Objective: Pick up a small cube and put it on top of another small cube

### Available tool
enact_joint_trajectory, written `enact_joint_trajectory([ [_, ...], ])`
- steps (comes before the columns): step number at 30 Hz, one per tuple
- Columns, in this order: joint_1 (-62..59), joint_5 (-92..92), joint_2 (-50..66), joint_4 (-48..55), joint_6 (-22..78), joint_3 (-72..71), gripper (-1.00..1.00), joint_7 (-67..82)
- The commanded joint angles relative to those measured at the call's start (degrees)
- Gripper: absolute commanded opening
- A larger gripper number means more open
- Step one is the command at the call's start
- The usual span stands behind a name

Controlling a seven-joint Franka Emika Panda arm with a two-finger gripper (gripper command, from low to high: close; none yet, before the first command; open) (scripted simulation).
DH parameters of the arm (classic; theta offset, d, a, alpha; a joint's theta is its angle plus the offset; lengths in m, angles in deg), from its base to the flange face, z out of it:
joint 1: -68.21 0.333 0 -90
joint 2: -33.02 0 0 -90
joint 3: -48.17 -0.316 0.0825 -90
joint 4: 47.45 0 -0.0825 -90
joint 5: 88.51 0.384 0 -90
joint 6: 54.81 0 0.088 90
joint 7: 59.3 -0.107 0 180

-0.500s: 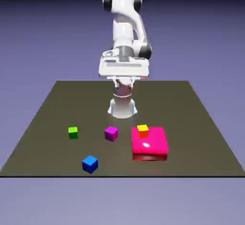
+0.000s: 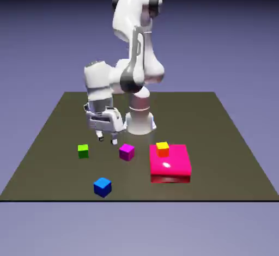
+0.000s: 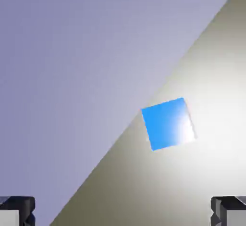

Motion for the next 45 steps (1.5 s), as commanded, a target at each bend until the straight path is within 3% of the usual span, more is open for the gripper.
enact_joint_trajectory([
  [1,-1.61,2.26,2.08,1.1,1.6,-0.54,0.0,-1.0],
  [15,-25.13,33.12,30.46,16.13,23.44,-7.91,0.0,-14.68],
  [20,-21.68,37.81,38.17,19.63,18.09,-9.91,0.0,-10.97],
  [21,-21.68,37.81,38.17,19.63,18.09,-9.91,-1.0,-10.97],
  [26,-24.59,32.64,30.22,15.9,23.81,-7.34,-1.0,-14.41],
  [45,12.98,-0.57,13.96,0.33,48.82,32.12,-1.0,3.56],
])
